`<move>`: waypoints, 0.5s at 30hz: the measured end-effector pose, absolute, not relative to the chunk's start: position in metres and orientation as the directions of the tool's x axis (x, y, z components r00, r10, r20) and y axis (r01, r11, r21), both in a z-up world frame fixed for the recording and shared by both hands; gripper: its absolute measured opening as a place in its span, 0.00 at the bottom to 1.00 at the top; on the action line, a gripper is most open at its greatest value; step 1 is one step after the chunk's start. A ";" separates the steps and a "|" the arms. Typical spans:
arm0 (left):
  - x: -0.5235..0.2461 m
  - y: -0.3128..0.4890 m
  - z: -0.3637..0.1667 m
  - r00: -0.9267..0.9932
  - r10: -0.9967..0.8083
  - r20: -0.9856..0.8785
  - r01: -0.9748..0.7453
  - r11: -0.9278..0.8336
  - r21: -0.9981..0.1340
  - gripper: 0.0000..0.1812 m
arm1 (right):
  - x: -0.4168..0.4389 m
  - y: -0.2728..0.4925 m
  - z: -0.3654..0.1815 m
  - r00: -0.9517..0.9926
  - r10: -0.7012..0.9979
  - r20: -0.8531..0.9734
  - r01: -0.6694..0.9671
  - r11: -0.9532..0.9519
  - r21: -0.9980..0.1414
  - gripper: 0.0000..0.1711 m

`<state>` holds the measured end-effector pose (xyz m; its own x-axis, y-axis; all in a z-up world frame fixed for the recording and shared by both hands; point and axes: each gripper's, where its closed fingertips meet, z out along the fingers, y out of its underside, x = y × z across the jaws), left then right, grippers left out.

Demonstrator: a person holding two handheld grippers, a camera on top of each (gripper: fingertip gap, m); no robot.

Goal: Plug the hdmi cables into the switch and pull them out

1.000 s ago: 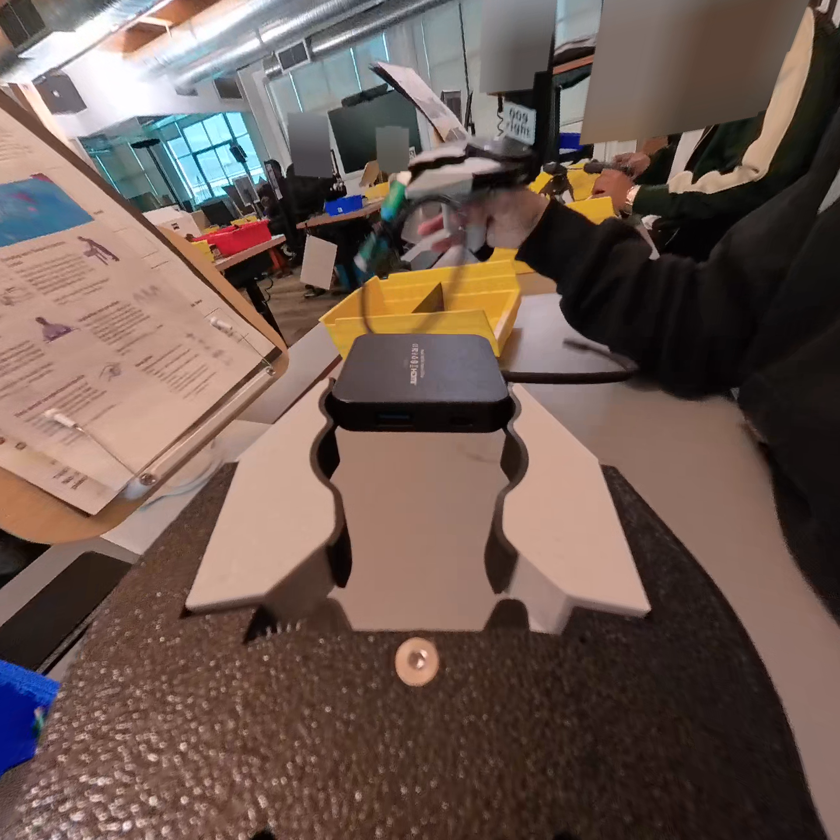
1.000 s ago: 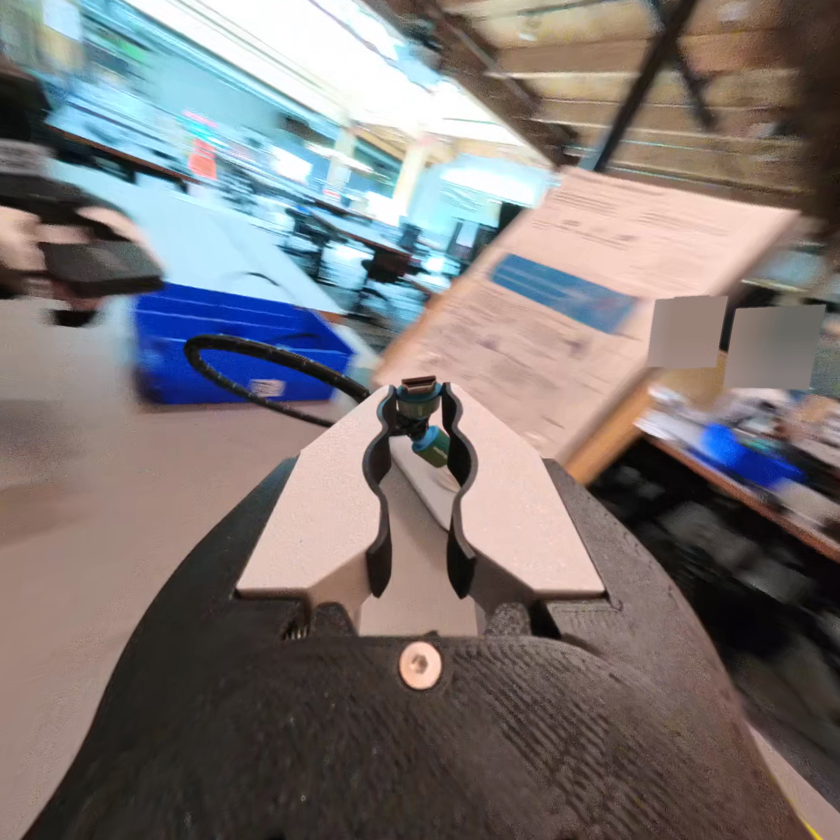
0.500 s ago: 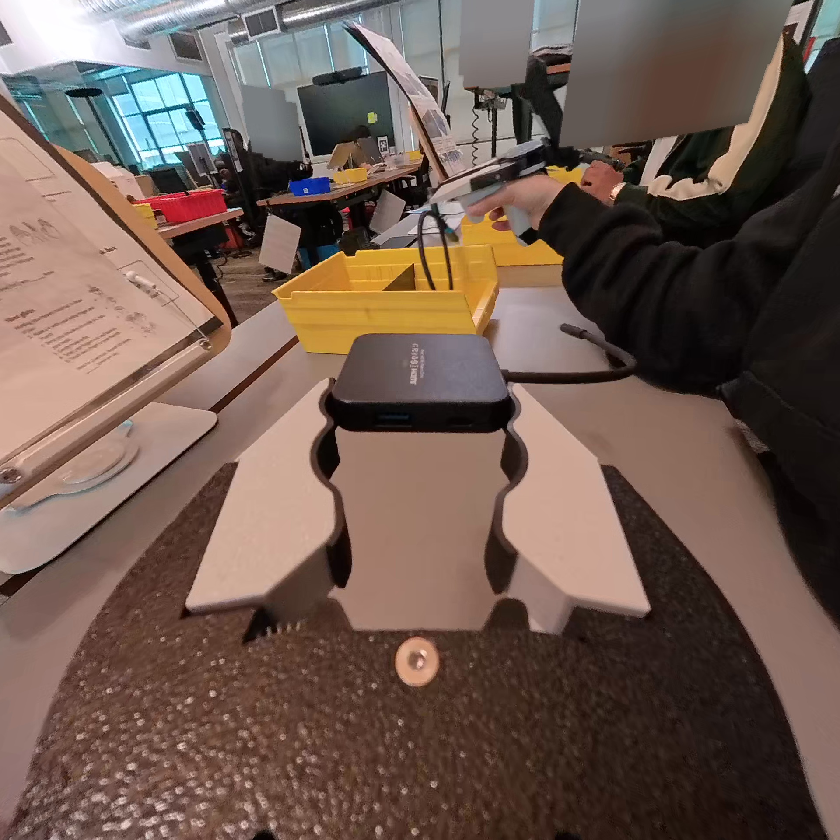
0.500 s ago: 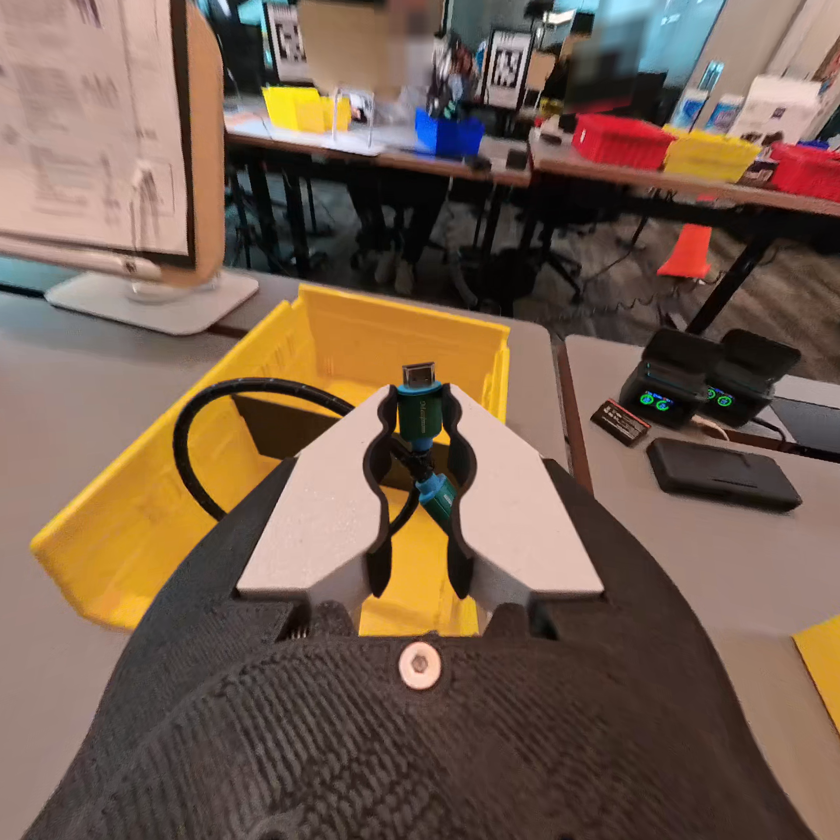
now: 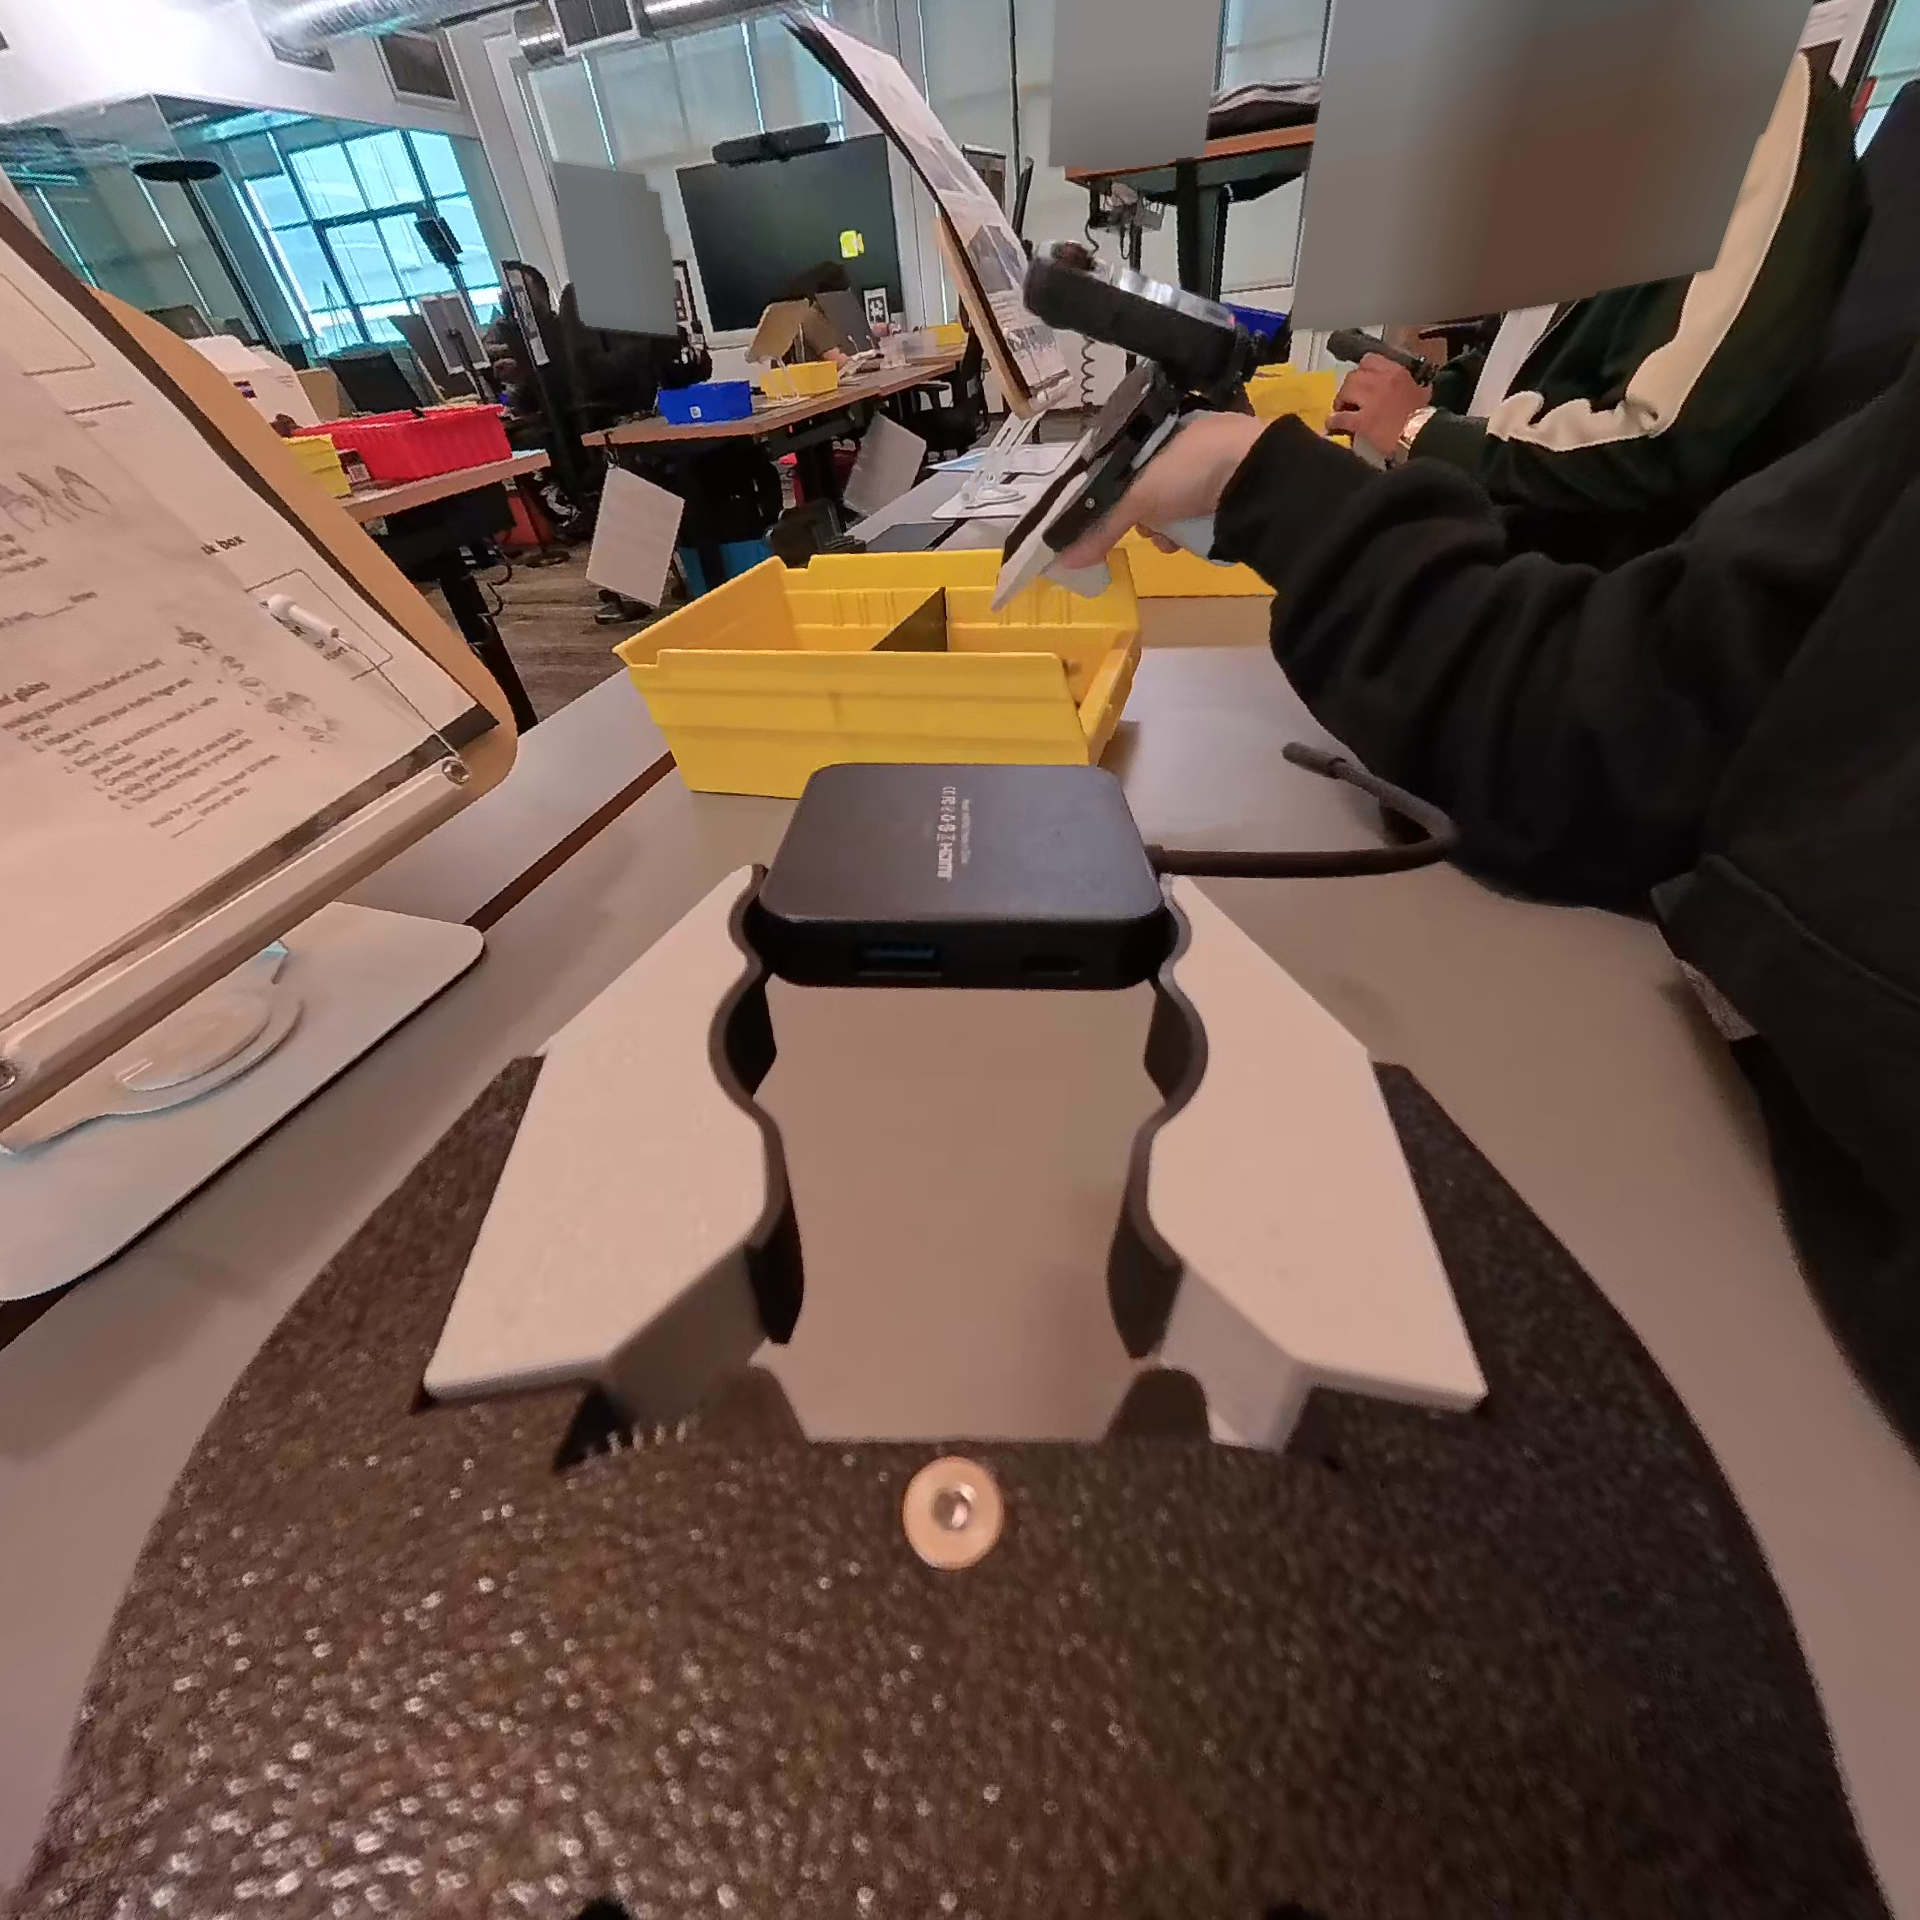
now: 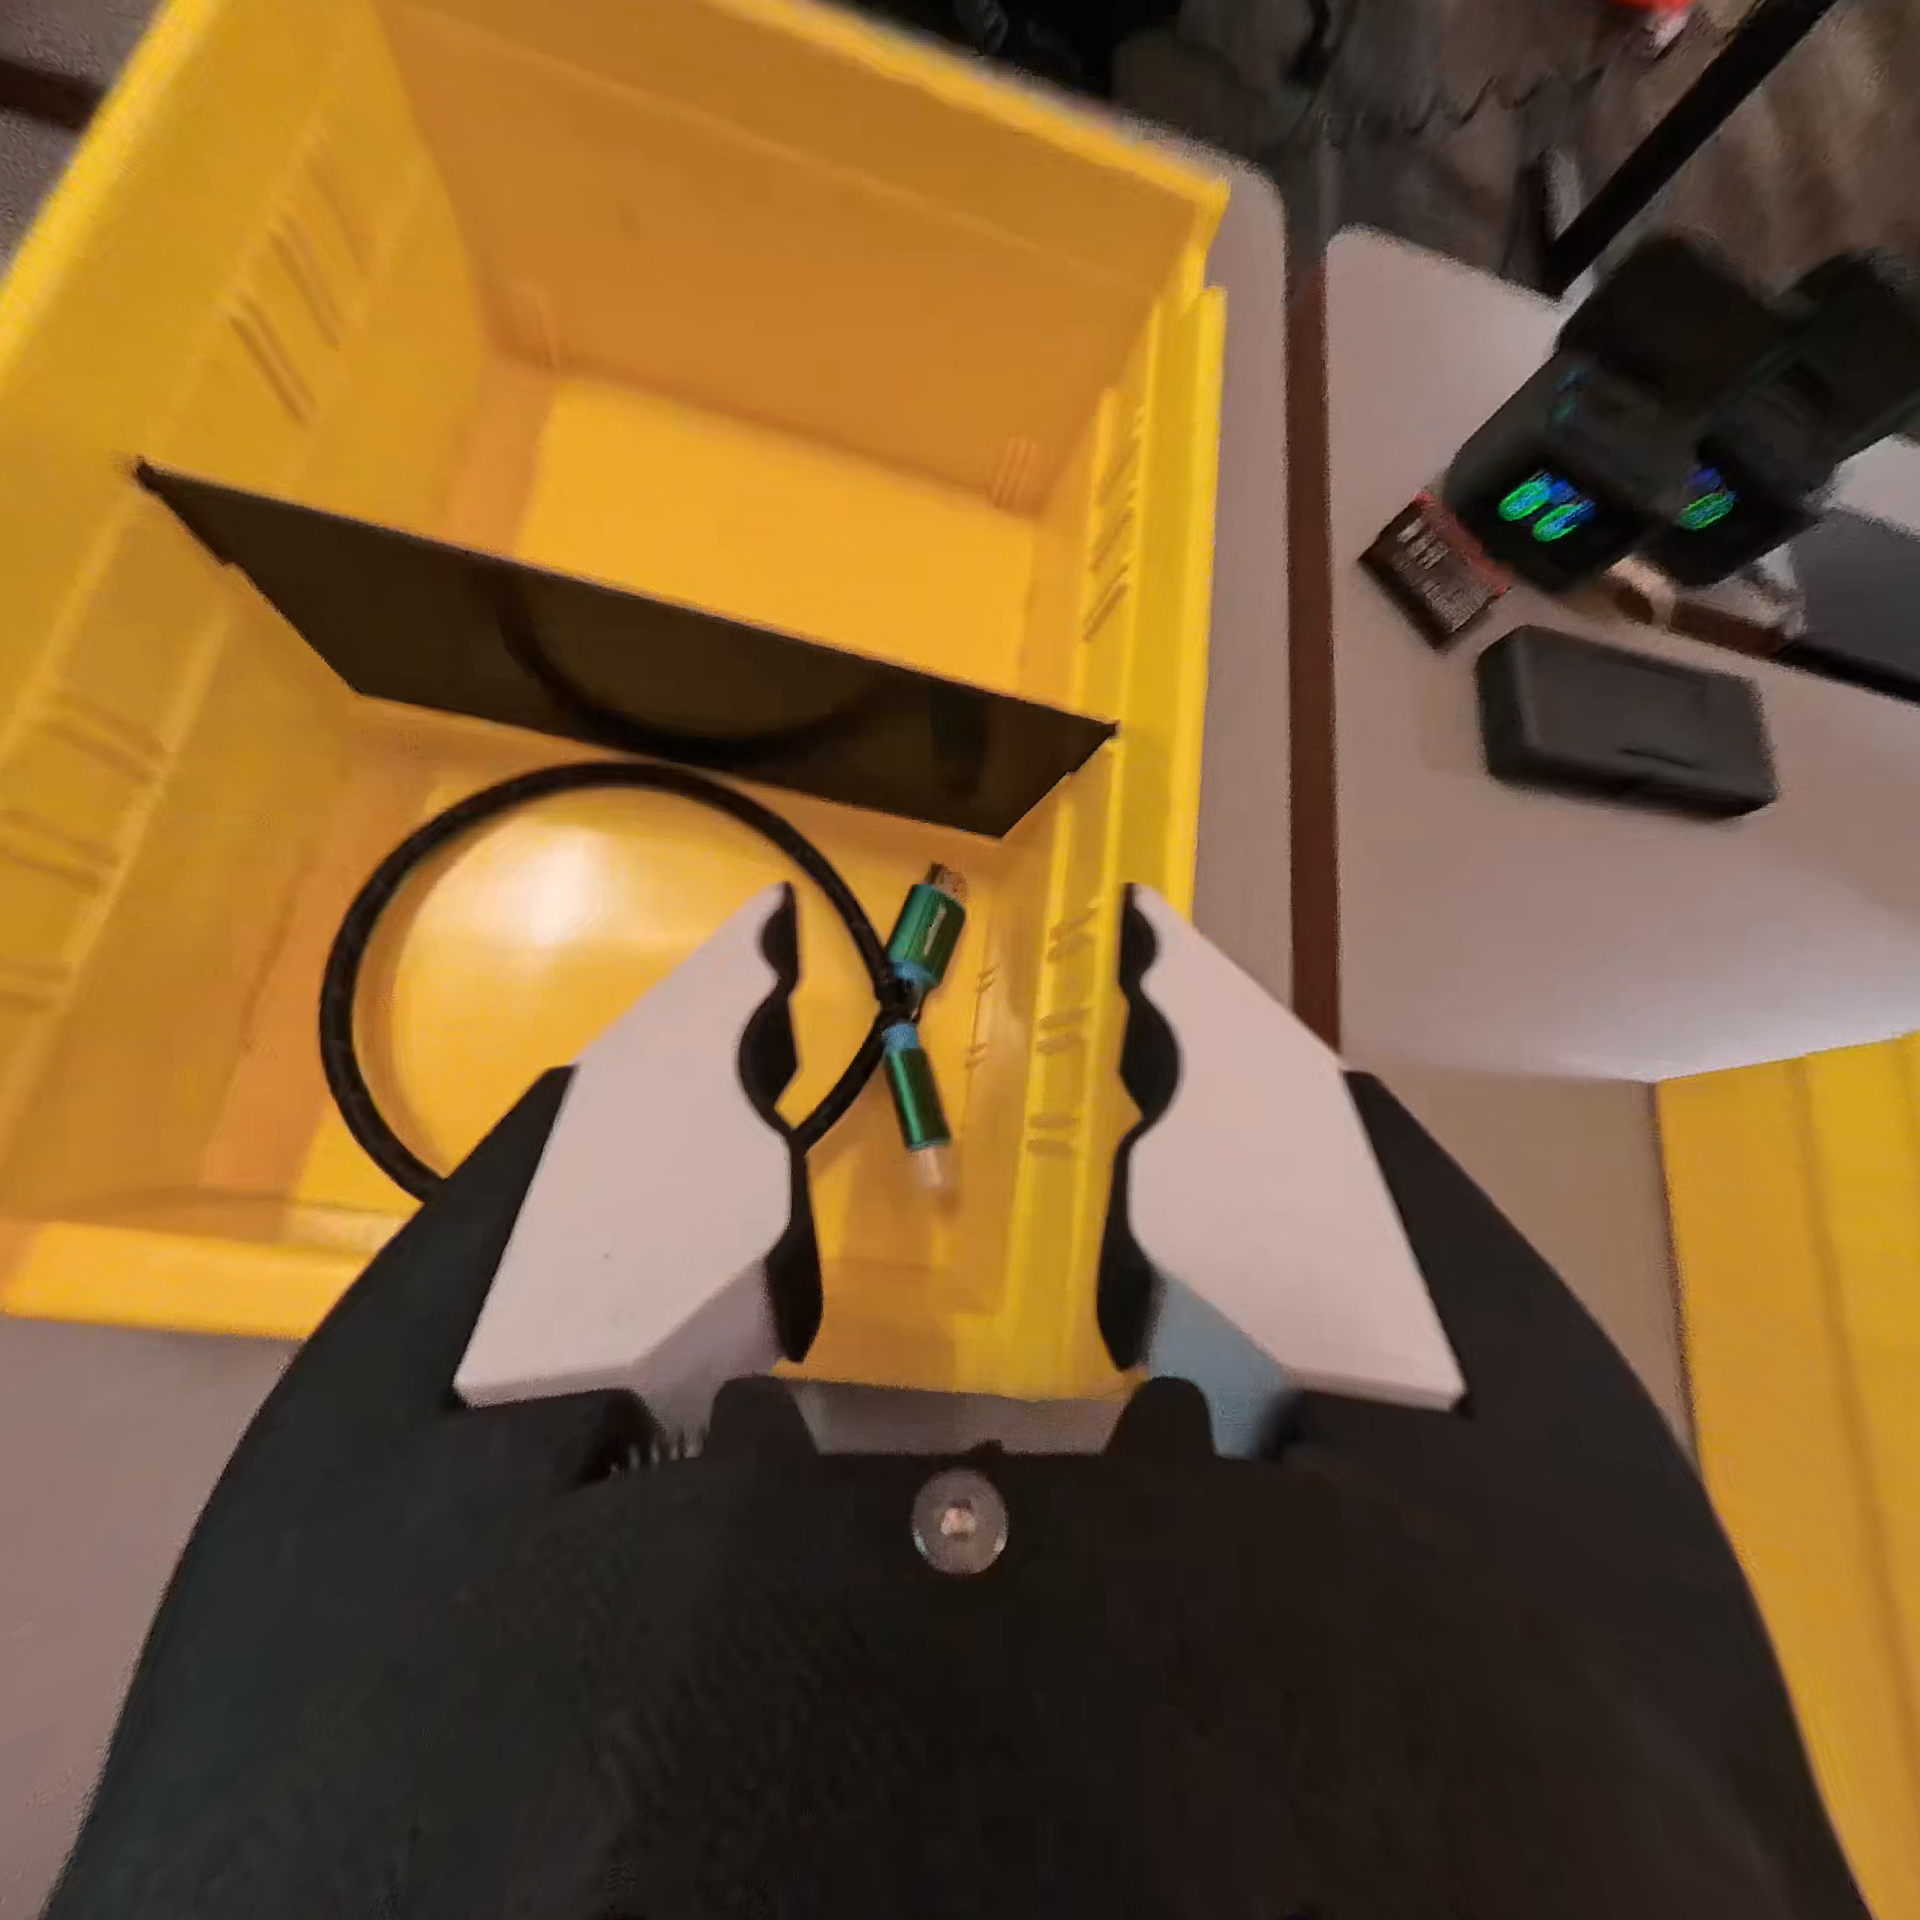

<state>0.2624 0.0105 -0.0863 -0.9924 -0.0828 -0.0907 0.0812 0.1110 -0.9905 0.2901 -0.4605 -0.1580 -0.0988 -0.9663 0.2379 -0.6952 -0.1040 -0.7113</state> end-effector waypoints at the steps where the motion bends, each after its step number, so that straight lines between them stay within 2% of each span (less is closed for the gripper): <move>1: 0.263 0.011 -0.086 -0.993 -0.085 -0.087 0.077 0.107 -0.991 0.38 | 0.291 -0.462 -0.147 -0.125 -0.958 0.258 -0.664 -0.112 -0.739 0.44; 2: 0.263 0.011 -0.087 -0.992 -0.090 -0.084 0.075 0.106 -0.992 0.38 | 0.293 -0.460 -0.134 -0.138 -0.954 0.265 -0.628 -0.123 -0.768 0.48; 4: 0.264 0.010 -0.087 -0.991 -0.099 -0.089 0.079 0.104 -0.991 0.38 | 0.303 -0.431 -0.106 -0.062 -0.978 0.200 -0.517 -0.140 -0.844 0.48; 6: 0.264 0.007 -0.086 -0.989 -0.105 -0.105 0.095 0.096 -0.991 0.38 | 0.318 -0.371 -0.071 0.139 -0.989 0.042 -0.337 -0.087 -0.938 0.50; 8: 0.265 0.002 -0.081 -0.986 -0.107 -0.126 0.118 0.079 -0.990 0.38 | 0.323 -0.294 -0.036 0.424 -0.894 -0.144 -0.209 0.058 -0.976 0.50; 9: 0.265 -0.001 -0.079 -0.985 -0.106 -0.137 0.130 0.069 -0.989 0.38 | 0.320 -0.255 -0.026 0.566 -0.791 -0.232 -0.220 0.126 -0.967 0.50; 11: 0.263 -0.007 -0.073 -0.980 -0.104 -0.172 0.168 0.046 -0.985 0.39 | 0.302 -0.175 -0.031 0.781 -0.520 -0.346 -0.346 0.100 -0.933 0.48; 13: 0.259 -0.013 -0.070 -0.975 -0.087 -0.205 0.203 0.027 -0.979 0.38 | 0.288 -0.110 -0.044 0.858 -0.314 -0.406 -0.424 0.014 -0.906 0.51; 15: 0.256 -0.018 -0.069 -0.967 -0.086 -0.240 0.240 0.011 -0.971 0.38 | 0.282 -0.060 -0.043 0.844 -0.159 -0.512 -0.513 0.040 -0.858 0.51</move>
